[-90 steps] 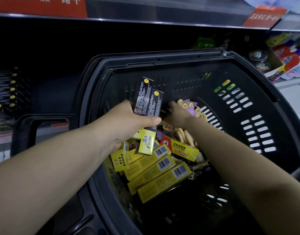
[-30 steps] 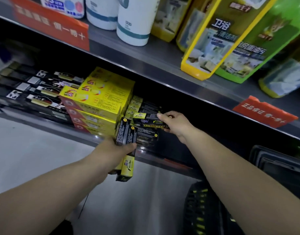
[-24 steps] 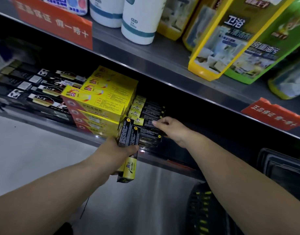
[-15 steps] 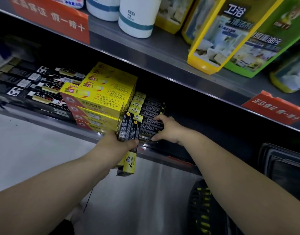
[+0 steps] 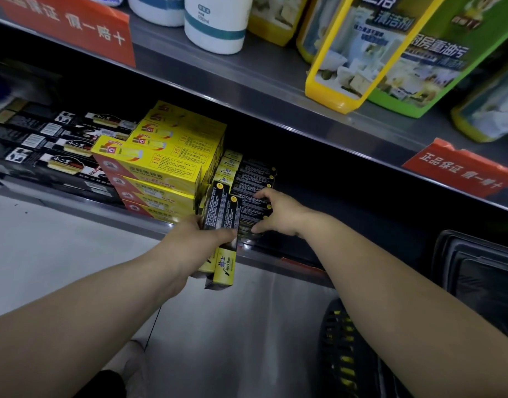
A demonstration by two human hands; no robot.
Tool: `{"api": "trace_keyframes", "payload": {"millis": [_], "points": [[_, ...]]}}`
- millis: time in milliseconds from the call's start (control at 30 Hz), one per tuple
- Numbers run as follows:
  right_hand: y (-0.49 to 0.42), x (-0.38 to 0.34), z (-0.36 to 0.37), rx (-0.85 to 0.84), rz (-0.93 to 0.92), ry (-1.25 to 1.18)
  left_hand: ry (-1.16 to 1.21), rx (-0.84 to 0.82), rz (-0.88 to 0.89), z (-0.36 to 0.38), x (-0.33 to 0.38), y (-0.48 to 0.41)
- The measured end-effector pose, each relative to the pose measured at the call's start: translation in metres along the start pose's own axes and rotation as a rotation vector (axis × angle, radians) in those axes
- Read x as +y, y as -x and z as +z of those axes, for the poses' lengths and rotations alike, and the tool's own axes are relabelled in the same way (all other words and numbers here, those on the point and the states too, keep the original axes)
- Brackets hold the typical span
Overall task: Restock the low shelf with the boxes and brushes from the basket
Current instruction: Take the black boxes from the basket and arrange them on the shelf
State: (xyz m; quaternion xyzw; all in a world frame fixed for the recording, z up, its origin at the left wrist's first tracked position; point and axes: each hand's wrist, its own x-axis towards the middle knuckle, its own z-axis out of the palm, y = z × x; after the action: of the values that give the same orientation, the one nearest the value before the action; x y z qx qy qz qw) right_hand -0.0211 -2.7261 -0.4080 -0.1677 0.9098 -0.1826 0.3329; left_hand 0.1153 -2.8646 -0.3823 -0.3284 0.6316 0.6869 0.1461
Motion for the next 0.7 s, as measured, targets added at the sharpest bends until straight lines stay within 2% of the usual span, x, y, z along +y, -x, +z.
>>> {"api": "trace_keyframes", "payload": {"millis": [67, 100, 167, 233, 333, 400, 567, 700], "points": [[0.006, -0.008, -0.008, 0.017, -0.039, -0.033, 0.009, -0.002, -0.016, 0.000, 0.001, -0.003], [0.010, -0.013, -0.013, 0.029, -0.086, -0.135, 0.012, -0.009, -0.022, 0.000, 0.002, -0.004], [0.020, -0.024, -0.022, -0.023, -0.177, -0.458, 0.022, -0.034, -0.016, 0.000, 0.004, -0.006], [0.030, -0.030, -0.025, -0.165, -0.198, -0.715, 0.050, -0.069, 0.002, 0.000, 0.006, -0.007], [0.035, -0.027, -0.027, -0.242, -0.181, -0.724, 0.116, -0.079, 0.016, 0.003, 0.007, -0.008], [0.033, -0.020, -0.036, -0.151, -0.155, -0.740, 0.139, -0.011, -0.009, 0.004, 0.008, -0.011], [0.014, 0.009, -0.050, 0.299, 0.081, -1.109, 0.134, 0.113, -0.072, 0.002, 0.003, -0.014], [-0.005, 0.014, -0.040, 0.357, 0.169, -1.171, 0.120, 0.150, -0.061, 0.001, 0.004, -0.017]]}}
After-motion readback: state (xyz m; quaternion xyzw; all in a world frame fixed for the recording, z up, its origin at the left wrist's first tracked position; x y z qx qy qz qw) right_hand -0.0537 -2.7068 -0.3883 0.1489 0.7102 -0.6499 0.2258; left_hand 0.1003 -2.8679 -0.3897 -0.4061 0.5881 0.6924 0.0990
